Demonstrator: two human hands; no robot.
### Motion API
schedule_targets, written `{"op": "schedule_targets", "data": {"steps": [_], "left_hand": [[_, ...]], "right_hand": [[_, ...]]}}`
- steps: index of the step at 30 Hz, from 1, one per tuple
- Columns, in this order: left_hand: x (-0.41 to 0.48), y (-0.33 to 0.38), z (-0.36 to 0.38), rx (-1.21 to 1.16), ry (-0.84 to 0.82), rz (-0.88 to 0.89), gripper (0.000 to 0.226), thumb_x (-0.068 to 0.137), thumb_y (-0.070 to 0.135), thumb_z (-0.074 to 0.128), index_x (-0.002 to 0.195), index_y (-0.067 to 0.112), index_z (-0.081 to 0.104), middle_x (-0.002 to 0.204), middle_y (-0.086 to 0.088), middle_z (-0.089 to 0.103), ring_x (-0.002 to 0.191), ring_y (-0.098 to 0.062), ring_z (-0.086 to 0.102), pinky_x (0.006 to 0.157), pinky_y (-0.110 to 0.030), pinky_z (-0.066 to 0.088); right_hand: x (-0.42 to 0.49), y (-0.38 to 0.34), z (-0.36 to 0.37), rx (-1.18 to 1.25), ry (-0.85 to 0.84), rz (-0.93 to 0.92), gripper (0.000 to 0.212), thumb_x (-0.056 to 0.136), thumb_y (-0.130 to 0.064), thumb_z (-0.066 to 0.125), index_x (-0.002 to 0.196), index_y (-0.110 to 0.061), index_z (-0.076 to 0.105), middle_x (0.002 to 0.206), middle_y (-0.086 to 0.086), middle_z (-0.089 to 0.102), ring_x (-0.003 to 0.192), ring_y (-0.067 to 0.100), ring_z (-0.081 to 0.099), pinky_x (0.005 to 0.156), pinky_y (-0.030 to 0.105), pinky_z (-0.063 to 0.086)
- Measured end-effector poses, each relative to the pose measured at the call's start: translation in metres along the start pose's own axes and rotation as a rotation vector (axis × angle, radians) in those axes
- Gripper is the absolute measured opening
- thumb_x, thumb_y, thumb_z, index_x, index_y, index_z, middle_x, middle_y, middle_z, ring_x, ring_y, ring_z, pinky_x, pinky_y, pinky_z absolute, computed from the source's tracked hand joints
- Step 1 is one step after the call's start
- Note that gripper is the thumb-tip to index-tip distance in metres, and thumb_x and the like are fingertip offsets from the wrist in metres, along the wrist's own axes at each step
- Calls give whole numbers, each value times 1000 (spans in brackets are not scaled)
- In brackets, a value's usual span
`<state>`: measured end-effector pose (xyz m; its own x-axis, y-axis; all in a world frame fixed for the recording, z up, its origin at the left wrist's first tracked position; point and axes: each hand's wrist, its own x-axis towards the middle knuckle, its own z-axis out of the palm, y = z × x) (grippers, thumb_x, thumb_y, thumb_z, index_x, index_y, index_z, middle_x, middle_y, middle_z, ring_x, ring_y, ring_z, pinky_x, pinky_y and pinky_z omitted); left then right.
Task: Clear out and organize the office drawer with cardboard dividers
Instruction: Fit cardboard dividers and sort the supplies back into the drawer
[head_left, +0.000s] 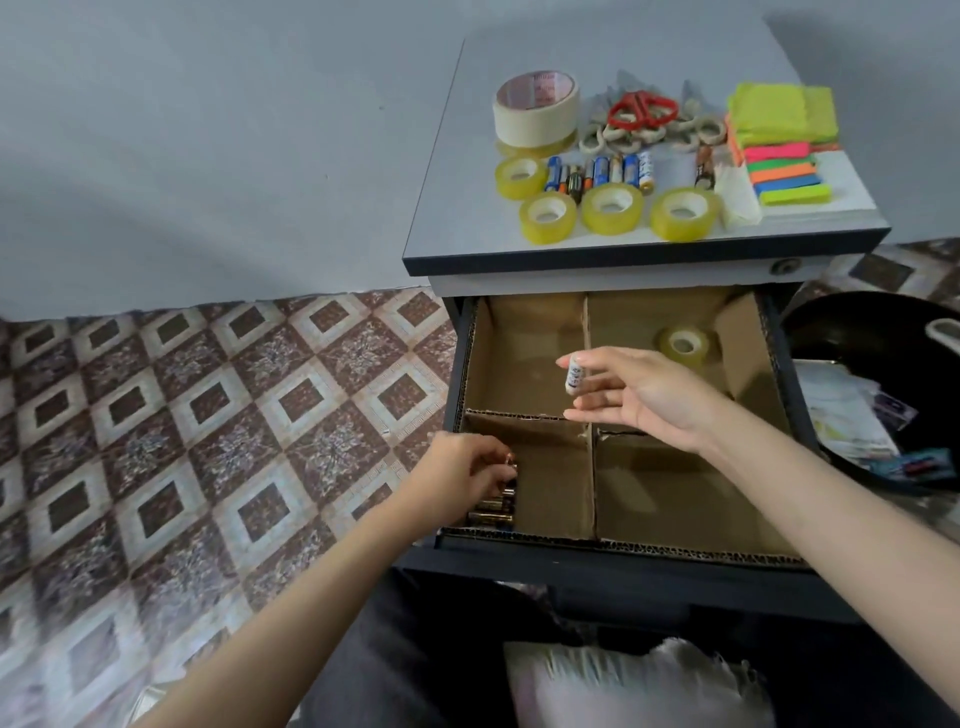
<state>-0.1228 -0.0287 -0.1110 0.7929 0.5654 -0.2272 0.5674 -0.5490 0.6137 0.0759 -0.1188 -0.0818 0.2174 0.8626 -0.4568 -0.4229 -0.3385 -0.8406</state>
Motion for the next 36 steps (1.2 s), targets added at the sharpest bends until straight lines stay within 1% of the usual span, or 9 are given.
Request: {"op": "schedule_targets", "data": {"steps": [2,5,11,21,23,25,30,33,36], "left_hand": [[11,2,6,379,-76,59,22,94,14,53,111,4,64,105,-11,64,96,-24,62,83,-26,45],[23,9,14,812,-196,74,24,92,3,44,111,6,59,113,-11,58,105,-29,58,81,-36,46],[44,10,28,996,-239,88,28,92,-1,42,109,3,63,112,-13,64,103,-30,61,80,-36,49],[44,-2,32,1024,-238,117,31,92,0,40,120,6,51,110,-10,65,100,-29,64,73,-35,48],[44,-1,32,1017,-244,100,28,91,0,41,113,7,57,109,-9,66,99,-28,64,71,-33,46],[45,0,31,1005,-257,86,27,91,0,42,106,6,63,108,-10,66,99,-28,63,71,-33,46],[39,0,29,1018,-273,123,30,92,2,42,116,5,61,121,-11,56,110,-28,54,85,-35,45],[26,-6,20,814,-239,205,31,92,8,46,118,12,62,121,-5,58,111,-24,53,90,-35,47],[9,-17,3,337,85,341,21,87,12,56,100,10,71,103,-2,68,96,-16,63,85,-29,51]], "right_hand": [[3,0,-4,8,-4,1,16,90,-16,57,97,-7,68,85,11,54,69,17,57,81,37,58],[6,2,-9,5,-16,13,16,89,-16,57,97,-7,68,83,11,57,68,16,58,80,37,58],[10,8,-15,7,-28,34,16,87,-16,59,98,-7,68,84,11,57,69,16,57,80,37,58],[11,13,-20,49,-2,51,32,90,-35,54,99,-8,69,84,13,52,67,18,56,83,43,56],[10,14,-21,62,17,41,35,88,-37,54,94,-5,67,83,12,53,68,18,57,83,43,56],[9,14,-21,76,37,23,34,87,-35,55,90,-3,66,82,12,54,66,17,56,76,39,59],[6,14,-24,52,17,-6,19,86,-15,60,95,1,67,77,11,55,59,14,56,67,34,60],[4,14,-25,-12,6,-21,16,86,2,58,100,2,65,78,10,56,65,16,57,74,36,59],[2,14,-25,-95,19,-40,24,86,11,55,105,0,63,83,9,56,72,19,59,75,34,59]]}}
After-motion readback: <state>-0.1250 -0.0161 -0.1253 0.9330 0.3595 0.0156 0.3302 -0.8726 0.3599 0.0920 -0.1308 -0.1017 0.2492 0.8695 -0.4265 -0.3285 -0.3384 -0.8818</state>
